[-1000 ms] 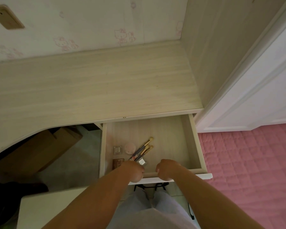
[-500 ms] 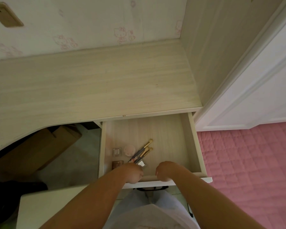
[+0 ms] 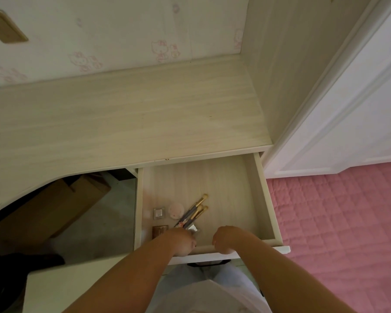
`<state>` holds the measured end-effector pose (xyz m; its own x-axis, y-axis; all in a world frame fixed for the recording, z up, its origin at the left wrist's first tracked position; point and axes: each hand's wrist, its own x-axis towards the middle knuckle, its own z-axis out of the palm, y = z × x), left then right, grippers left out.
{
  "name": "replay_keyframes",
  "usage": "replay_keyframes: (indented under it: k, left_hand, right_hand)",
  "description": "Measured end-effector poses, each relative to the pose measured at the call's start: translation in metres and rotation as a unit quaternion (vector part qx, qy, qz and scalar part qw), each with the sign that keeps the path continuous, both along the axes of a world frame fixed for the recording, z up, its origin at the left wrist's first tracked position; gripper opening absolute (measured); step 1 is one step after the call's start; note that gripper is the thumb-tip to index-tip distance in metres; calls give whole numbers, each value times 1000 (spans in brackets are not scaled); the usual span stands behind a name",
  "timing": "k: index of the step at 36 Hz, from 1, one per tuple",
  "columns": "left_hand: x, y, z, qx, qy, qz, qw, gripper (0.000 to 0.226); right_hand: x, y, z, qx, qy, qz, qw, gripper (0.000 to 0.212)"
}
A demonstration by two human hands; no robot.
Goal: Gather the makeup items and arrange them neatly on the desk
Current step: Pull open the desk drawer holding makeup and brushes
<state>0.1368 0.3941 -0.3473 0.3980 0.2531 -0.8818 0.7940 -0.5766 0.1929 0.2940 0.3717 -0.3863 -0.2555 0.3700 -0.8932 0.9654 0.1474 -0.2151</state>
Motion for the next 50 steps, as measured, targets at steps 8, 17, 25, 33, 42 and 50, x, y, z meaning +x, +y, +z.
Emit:
replay_keyframes:
  k: [8,17,25,33,42,50]
  left_hand:
    - [-2,-7,-9,3,-13,72,997,31]
    - [-3,-19,-16,28,-9,130,991,26]
    - [-13,-40,-22,39,-55,175,982,36]
    - [-11,-53,-17,68,-37,118,990,35]
    - [-20,-78,-19,115,-72,151,979,47]
    - [-22,-97,-24,155,-104,201,962,57]
  right_hand:
    - [8,-12,0,20,29,-39,999,38]
    - [13,-28,4,65,54,-47,995,37]
    - [13,-46,11,104,52,-78,990,41]
    - [4,-76,15,173,29,-132,976,50]
    - [-3,-93,22,210,13,-120,970,51]
    - [7,-100,13,227,42,-94,968,53]
